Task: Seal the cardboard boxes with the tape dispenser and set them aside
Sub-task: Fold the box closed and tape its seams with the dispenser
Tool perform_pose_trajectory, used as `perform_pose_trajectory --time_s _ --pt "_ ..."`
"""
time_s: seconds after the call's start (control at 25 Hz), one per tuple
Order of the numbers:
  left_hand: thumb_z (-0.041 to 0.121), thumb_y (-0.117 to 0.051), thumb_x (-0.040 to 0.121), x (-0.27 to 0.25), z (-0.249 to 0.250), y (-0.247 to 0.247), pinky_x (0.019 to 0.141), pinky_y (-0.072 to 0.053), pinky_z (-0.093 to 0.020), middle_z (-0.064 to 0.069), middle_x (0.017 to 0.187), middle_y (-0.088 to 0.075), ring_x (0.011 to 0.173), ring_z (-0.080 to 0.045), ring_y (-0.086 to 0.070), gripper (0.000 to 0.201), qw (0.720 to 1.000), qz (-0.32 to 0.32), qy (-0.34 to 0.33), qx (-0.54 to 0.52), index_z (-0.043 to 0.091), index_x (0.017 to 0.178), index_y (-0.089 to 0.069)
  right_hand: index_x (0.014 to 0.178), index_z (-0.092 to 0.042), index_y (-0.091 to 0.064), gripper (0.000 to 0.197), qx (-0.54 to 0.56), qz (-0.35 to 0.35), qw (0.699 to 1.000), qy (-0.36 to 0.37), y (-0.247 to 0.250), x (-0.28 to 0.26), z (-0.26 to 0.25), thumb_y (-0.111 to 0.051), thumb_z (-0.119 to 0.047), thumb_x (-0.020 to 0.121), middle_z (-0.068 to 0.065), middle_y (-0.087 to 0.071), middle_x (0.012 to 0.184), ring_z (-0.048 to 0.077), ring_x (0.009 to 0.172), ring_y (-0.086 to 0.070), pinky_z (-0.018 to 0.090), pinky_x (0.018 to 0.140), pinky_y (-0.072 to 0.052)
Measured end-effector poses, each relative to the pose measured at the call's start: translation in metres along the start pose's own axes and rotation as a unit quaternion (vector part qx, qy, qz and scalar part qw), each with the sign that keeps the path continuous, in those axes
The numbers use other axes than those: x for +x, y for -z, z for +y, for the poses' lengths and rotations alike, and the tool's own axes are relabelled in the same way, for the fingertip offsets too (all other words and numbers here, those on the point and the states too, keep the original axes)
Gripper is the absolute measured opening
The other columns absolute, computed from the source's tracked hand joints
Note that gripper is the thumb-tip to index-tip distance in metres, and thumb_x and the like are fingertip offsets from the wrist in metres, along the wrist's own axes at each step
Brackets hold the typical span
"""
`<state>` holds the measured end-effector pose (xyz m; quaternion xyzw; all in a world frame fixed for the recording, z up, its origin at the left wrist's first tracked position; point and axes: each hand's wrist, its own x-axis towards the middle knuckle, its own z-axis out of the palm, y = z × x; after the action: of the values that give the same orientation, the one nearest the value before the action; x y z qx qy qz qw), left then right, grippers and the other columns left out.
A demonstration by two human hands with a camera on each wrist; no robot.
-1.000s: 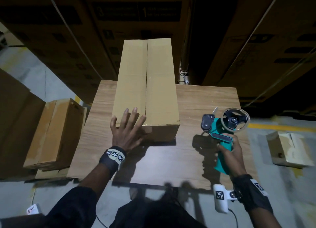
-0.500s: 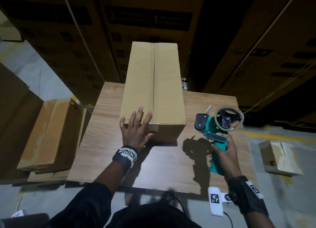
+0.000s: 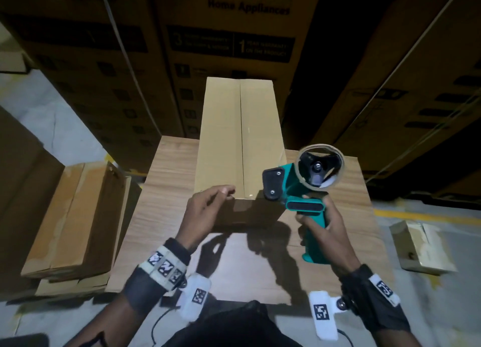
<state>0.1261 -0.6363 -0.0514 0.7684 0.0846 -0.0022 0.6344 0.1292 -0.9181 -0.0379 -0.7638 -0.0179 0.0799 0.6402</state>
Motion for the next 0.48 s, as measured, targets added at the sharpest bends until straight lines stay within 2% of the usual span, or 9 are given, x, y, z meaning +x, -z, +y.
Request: perform_pose_trajectory --time_s 0.08,0.12,0.2,0.24,0.32,0.4,0.48 --pt "0.053 -0.039 0.104 -0.004 0.029 0.007 0.111 -0.047 -0.043 0.0 0.123 -0.074 0.115 -0.012 -0.069 0.05 0.979 -0.086 0.14 -0.122 0.02 0.128 -0.068 0.114 -0.032 -0.057 0.035 -0.052 -0.004 0.997 0.058 -0.017 0.002 -0.005 -0.07 -0.007 0.093 -0.008 -0.069 0.095 0.013 0.076 -0.066 0.032 0.064 -0.053" --pt "0.061 -0.037 0.1 -0.006 0.038 0.011 0.112 -0.047 -0.043 -0.004 0.13 -0.071 0.118 -0.015 -0.068 0.061 0.967 -0.11 0.173 -0.152 0.019 0.134 -0.065 0.117 -0.032 -0.057 0.038 -0.085 -0.007 0.993 0.085 -0.025 0.003 -0.008 -0.072 -0.007 0.092 -0.012 -0.069 0.093 0.011 0.075 -0.066 0.028 0.062 -0.053" --pt "0.074 -0.037 0.088 -0.008 0.047 0.018 0.114 -0.046 -0.043 -0.008 0.138 -0.066 0.123 -0.018 -0.066 0.082 0.957 -0.131 0.192 -0.171 0.016 0.144 -0.057 0.124 -0.03 -0.055 0.044 -0.153 -0.005 0.98 0.13 -0.039 0.003 -0.01 -0.074 -0.008 0.09 -0.017 -0.068 0.09 0.01 0.077 -0.067 0.028 0.06 -0.055" --pt "0.076 -0.039 0.085 -0.01 0.049 0.02 0.113 -0.046 -0.044 -0.01 0.136 -0.066 0.123 -0.02 -0.066 0.088 0.953 -0.13 0.198 -0.19 0.013 0.145 -0.055 0.128 -0.029 -0.054 0.048 -0.185 0.001 0.971 0.153 -0.045 0.003 -0.011 -0.074 -0.01 0.089 -0.018 -0.068 0.09 0.008 0.079 -0.067 0.03 0.061 -0.056" --pt "0.076 -0.037 0.087 -0.012 0.051 0.023 0.112 -0.048 -0.044 -0.014 0.129 -0.07 0.119 -0.023 -0.068 0.088 0.938 -0.114 0.221 -0.243 0.007 0.139 -0.057 0.134 -0.029 -0.05 0.052 -0.226 0.017 0.956 0.187 -0.054 0.004 -0.008 -0.072 -0.019 0.087 -0.015 -0.068 0.093 0.006 0.08 -0.066 0.035 0.063 -0.058" --pt "0.076 -0.034 0.091 -0.01 0.047 0.024 0.11 -0.049 -0.044 -0.018 0.122 -0.072 0.117 -0.027 -0.069 0.087 0.917 -0.105 0.254 -0.289 0.003 0.132 -0.061 0.134 -0.028 -0.05 0.051 -0.229 0.025 0.954 0.19 -0.06 0.006 -0.005 -0.066 -0.031 0.085 -0.009 -0.068 0.093 0.01 0.08 -0.066 0.043 0.063 -0.057" --pt "0.075 -0.04 0.092 -0.007 0.038 0.022 0.104 -0.053 -0.045 -0.022 0.118 -0.072 0.112 -0.031 -0.071 0.087 0.891 -0.095 0.299 -0.328 -0.002 0.127 -0.063 0.132 -0.027 -0.051 0.05 -0.225 0.018 0.955 0.194 -0.066 0.006 -0.005 -0.064 -0.036 0.085 -0.009 -0.068 0.094 0.012 0.08 -0.066 0.045 0.064 -0.057"
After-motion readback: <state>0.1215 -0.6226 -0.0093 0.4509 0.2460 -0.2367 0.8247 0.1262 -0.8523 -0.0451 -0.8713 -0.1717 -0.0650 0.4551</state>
